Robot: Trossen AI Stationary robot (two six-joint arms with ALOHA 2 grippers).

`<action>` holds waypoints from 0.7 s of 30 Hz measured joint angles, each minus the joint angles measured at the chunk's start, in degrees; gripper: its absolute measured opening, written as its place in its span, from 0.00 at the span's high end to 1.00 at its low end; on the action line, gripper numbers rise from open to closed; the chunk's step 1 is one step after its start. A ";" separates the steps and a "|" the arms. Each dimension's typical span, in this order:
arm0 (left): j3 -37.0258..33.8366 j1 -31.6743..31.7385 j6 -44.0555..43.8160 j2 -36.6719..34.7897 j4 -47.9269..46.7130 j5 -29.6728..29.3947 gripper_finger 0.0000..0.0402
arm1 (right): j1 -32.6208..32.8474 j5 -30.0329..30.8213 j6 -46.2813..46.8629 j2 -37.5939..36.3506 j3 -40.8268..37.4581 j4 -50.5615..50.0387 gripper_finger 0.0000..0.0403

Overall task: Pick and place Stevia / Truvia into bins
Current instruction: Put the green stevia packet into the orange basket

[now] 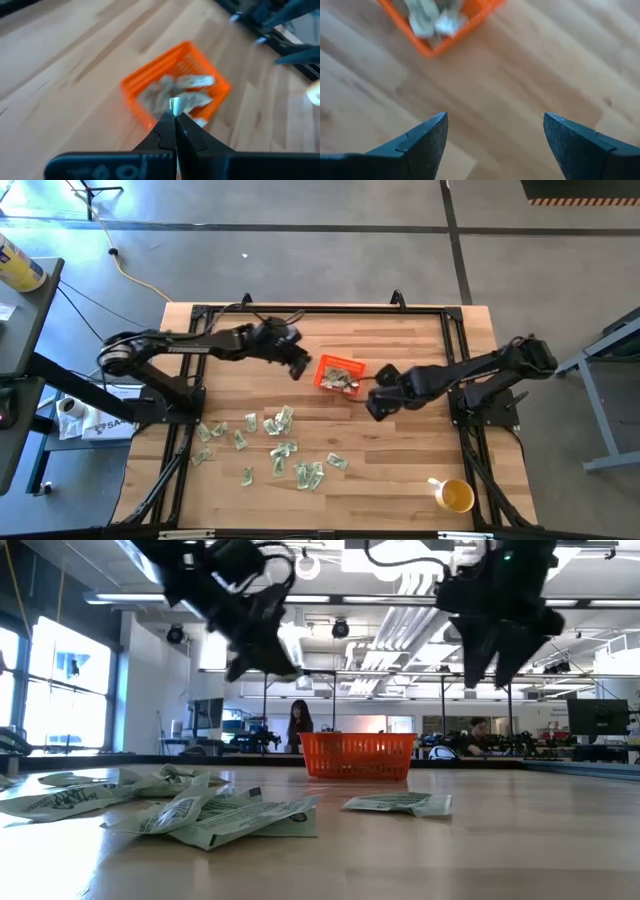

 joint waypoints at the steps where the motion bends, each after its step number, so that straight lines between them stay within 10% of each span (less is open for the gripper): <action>1: 1.98 -0.61 1.39 2.08 0.30 0.79 0.93 | 0.83 -0.33 1.15 0.04 -0.01 -0.17 0.21; 10: 18.35 -3.03 7.40 18.76 -7.73 2.21 0.75 | 5.06 -2.37 2.22 0.29 -0.01 5.85 0.21; 21: 20.11 -3.33 10.45 16.85 -21.14 -0.54 0.47 | 8.01 -8.08 -17.40 8.16 -0.03 26.75 0.21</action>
